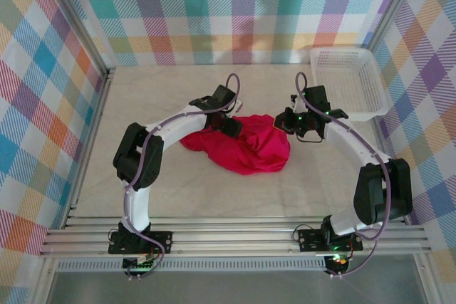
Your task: Fold the inside-out t-shirt
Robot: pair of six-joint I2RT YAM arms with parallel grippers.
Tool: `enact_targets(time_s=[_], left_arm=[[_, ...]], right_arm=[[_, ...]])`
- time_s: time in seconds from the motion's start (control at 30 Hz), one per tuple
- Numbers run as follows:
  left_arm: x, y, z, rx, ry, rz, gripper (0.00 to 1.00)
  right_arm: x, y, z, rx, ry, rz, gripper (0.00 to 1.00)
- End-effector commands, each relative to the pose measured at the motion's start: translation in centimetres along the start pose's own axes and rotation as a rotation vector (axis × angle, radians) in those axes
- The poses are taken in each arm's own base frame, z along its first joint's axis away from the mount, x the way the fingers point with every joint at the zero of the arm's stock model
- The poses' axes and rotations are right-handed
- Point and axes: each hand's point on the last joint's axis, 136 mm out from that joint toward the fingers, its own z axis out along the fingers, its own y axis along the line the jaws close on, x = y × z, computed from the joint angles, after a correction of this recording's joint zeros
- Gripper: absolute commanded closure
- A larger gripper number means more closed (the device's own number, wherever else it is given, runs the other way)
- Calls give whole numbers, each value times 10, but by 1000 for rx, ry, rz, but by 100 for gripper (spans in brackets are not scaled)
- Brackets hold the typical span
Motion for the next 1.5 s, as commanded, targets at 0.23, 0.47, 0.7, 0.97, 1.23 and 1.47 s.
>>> enact_targets(time_s=[0.23, 0.47, 0.7, 0.97, 1.23, 1.47], left_arm=[[-31, 31, -49, -170, -48, -36, 100], [-105, 39, -194, -224, -336, -102, 100], [-110, -16, -226, 80, -408, -5, 49], [-56, -65, -121, 259, -274, 331, 31], [-19, -37, -33, 99, -65, 513, 31], [-9, -27, 12, 55, 2, 503, 30]], right_arm=[[-10, 4, -23, 0, -51, -30, 100], [-17, -27, -52, 106, -118, -34, 100], [-8, -29, -59, 67, -115, -15, 100], [-7, -38, -65, 73, -119, 33, 100], [-5, -40, -64, 56, -111, 42, 100], [-3, -41, -61, 46, -102, 49, 100]])
